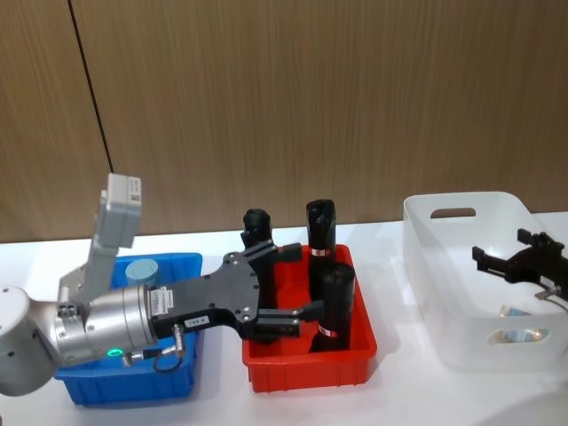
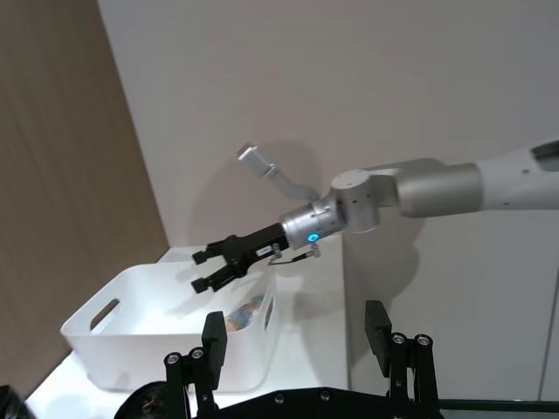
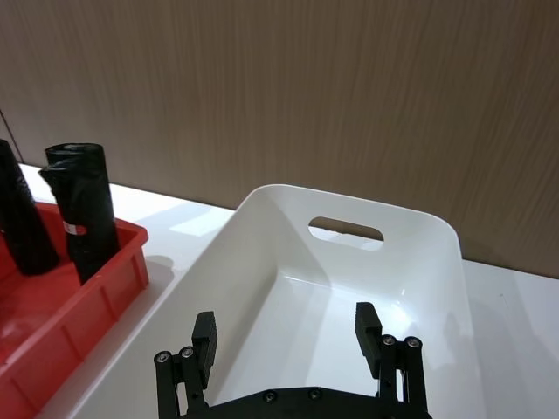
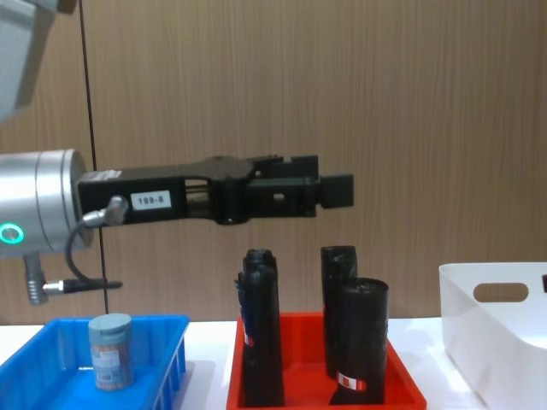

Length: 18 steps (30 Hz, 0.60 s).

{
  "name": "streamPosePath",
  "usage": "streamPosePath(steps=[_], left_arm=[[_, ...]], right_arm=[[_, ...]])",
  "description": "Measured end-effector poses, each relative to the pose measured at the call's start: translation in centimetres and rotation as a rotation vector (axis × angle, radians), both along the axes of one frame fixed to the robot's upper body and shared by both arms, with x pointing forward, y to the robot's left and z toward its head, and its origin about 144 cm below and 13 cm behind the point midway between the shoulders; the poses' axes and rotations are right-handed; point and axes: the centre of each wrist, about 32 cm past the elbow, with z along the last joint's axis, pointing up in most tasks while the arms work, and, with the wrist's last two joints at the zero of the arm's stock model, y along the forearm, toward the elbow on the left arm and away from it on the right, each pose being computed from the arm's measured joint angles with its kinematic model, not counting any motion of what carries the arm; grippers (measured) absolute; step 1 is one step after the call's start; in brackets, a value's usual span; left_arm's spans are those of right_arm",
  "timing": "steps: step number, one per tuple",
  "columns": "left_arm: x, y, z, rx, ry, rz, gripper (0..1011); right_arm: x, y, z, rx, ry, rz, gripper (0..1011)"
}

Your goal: Pick the cotton swabs from the blue box and place them into the white box.

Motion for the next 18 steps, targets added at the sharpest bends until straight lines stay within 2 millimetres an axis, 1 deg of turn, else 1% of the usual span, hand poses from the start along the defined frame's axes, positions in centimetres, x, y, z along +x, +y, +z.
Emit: streamPosePath(steps=[6,13,18], left_arm=[[-0.4,-0.5,-0.3,0.013,-0.001,0.059,1004],[-1.1,-1.2,-0.7,0.028,-0.005,0.144,1004],[-1.5,-1.6,-1.0,0.037,-0.009,0.193,1004]], right_arm=[[-0.9,1.5,-0.3,-0.001,-0.024,0.009,1001],[-2.5,3.7,-0.6,0.004,-0.063,0.019,1001],[-3.6,5.0,-0.7,0.01,-0.085,0.023,1001]])
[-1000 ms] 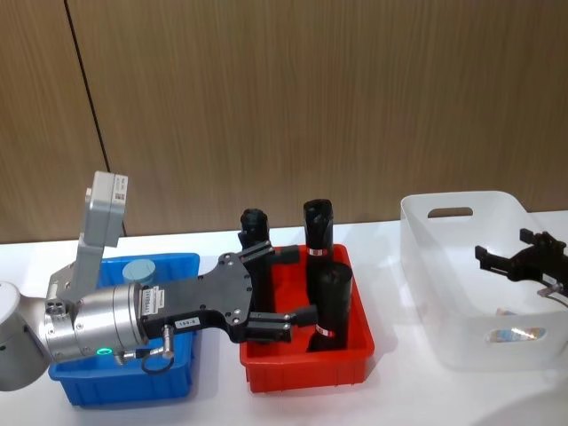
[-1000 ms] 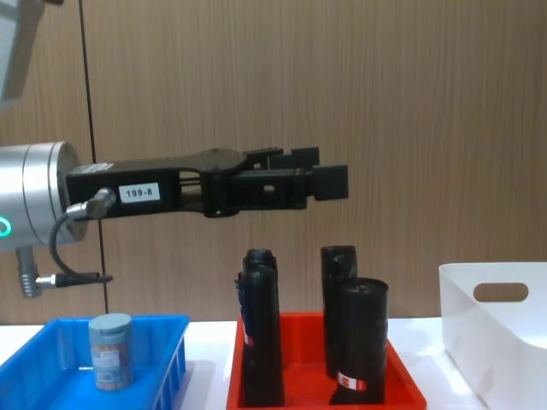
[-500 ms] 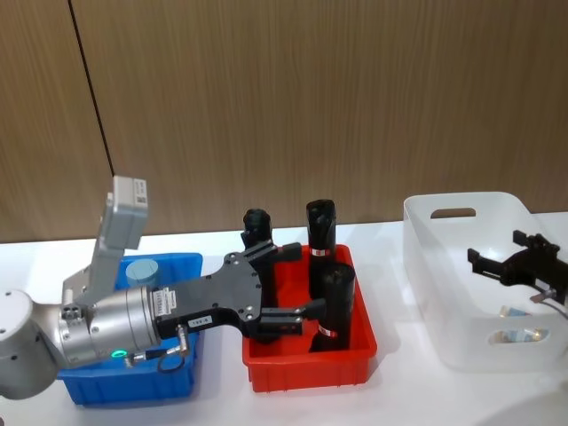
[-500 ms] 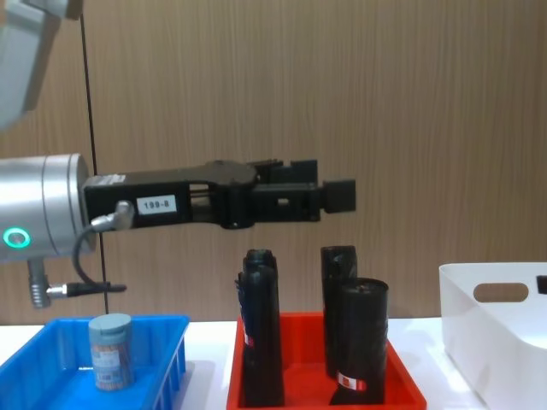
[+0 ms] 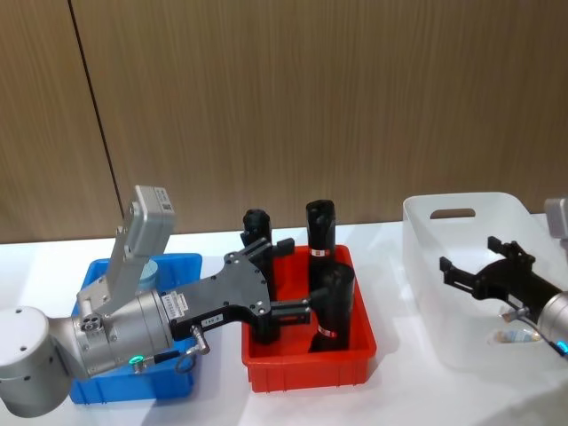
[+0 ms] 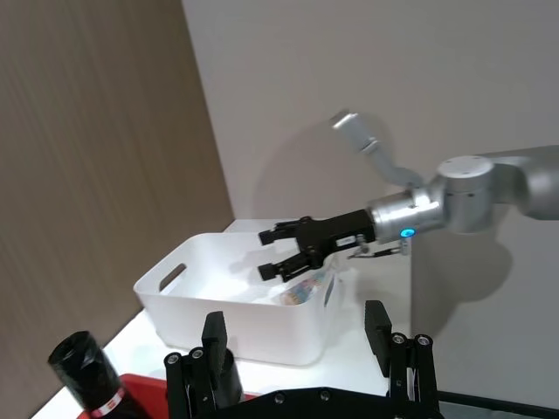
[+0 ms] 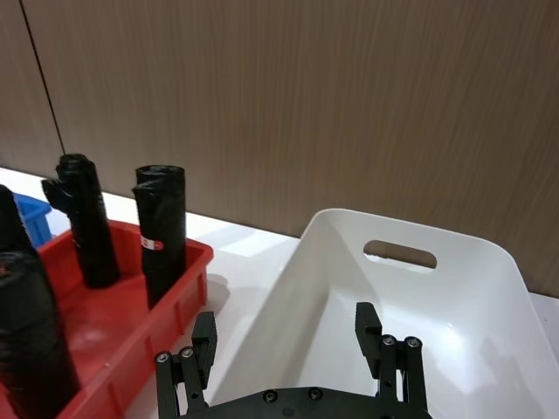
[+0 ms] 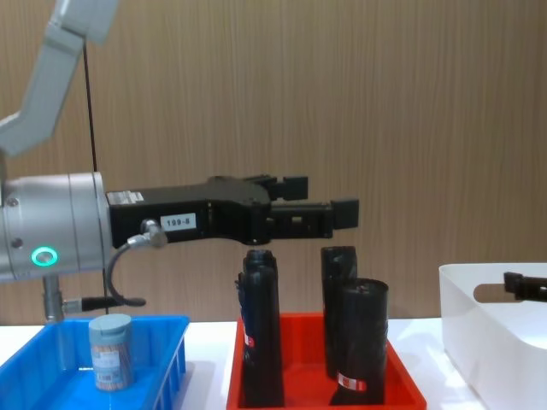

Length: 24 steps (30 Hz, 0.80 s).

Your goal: Pick the cotton swabs from the blue box and place them into the white box.

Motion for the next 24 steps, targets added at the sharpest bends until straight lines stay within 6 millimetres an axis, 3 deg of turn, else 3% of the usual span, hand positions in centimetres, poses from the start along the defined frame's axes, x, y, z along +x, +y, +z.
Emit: streamPosePath(steps=[24], left_arm=[[-2.1,-2.1,-1.2,0.037,-0.037,0.263,1004]], right_arm=[[-6.1,5.6,0.8,0.061,-0.125,-0.006,1001]])
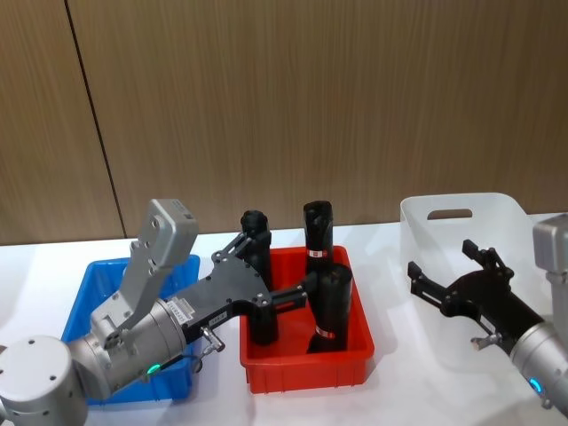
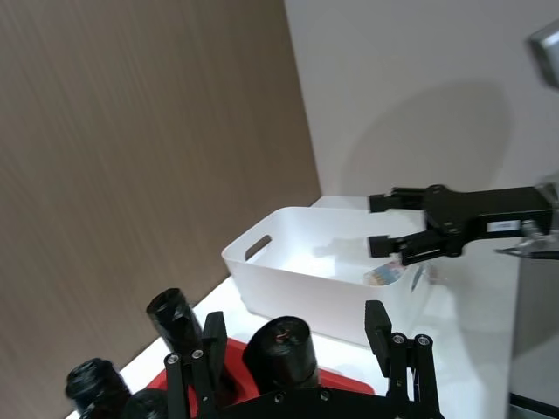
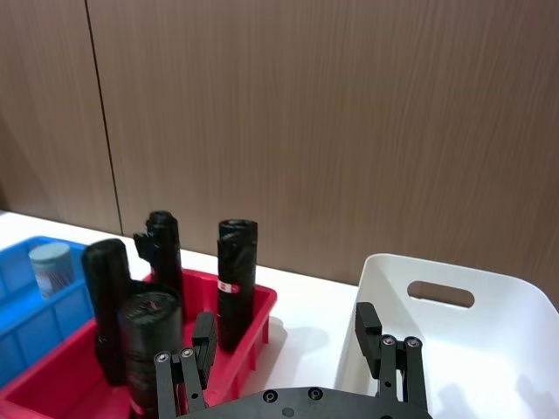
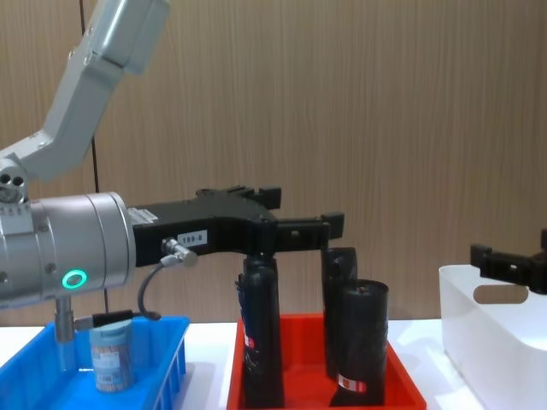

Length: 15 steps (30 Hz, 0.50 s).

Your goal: Pick the cotton swabs from the blue box and place them into the white box.

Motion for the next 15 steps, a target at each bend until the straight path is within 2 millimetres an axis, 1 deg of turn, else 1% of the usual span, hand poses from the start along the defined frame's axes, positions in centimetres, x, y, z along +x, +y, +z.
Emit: streamPosePath(steps=[9,15], left_arm=[[-0.8,-0.8,-0.4,0.01,-0.02,0.098,1004],[-1.4,-1.3,-0.6,0.015,-0.036,0.162,1004]], right_arm=[[-2.6,1.7,0.8,0.036,-0.047,-0.016,1001],[-3.3,2.1,1.1,0.045,-0.059,-0.021,1001]])
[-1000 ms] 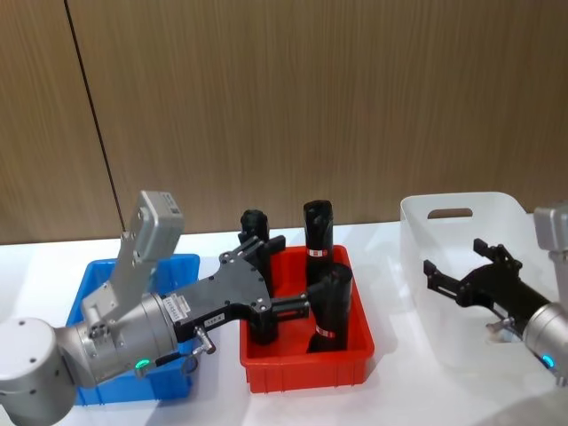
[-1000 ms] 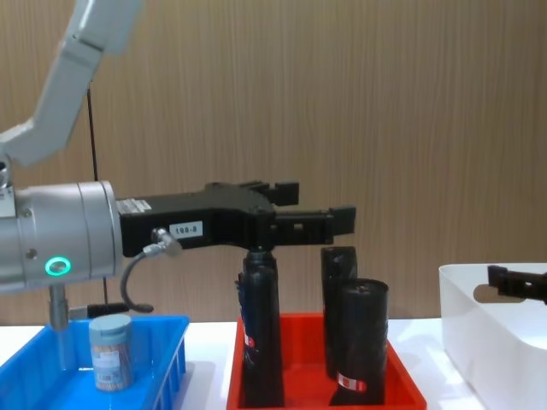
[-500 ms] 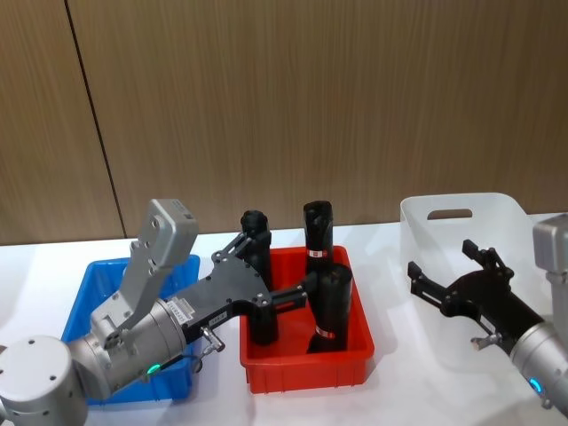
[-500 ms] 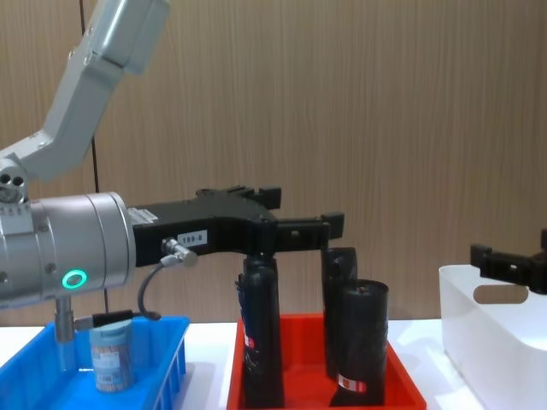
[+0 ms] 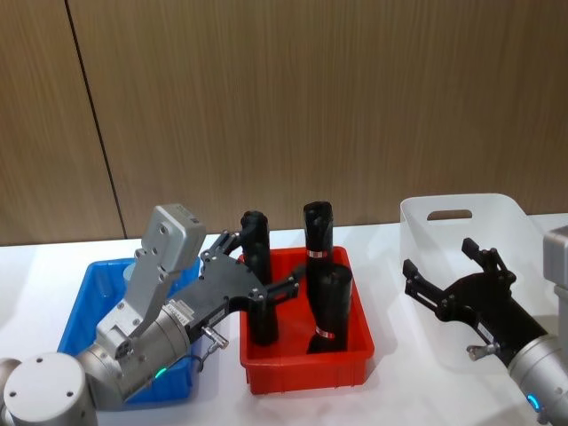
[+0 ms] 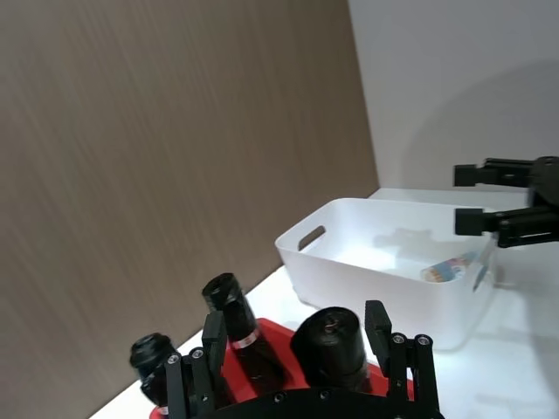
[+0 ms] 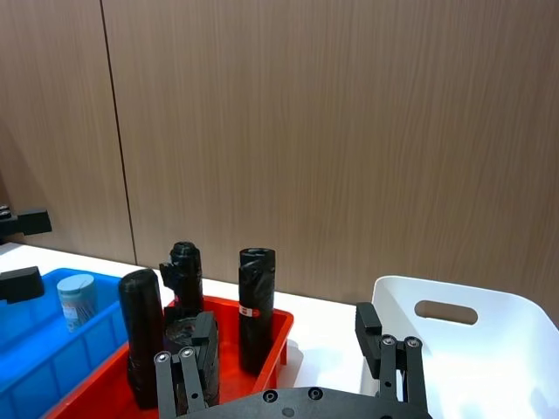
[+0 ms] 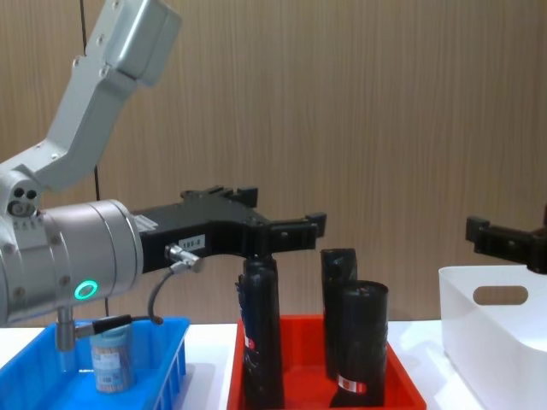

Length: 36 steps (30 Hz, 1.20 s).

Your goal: Pick the cotton swabs from the blue box and place them into the white box.

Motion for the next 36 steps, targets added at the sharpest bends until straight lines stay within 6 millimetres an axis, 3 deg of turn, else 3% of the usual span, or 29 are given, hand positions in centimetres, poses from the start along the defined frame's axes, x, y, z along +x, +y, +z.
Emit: streamPosePath(steps=[36], left_arm=[[-2.9,-2.3,-1.0,0.009,-0.088,0.307,1004]], right_arm=[[-0.1,0.1,0.0,0.002,-0.001,0.0,1001]])
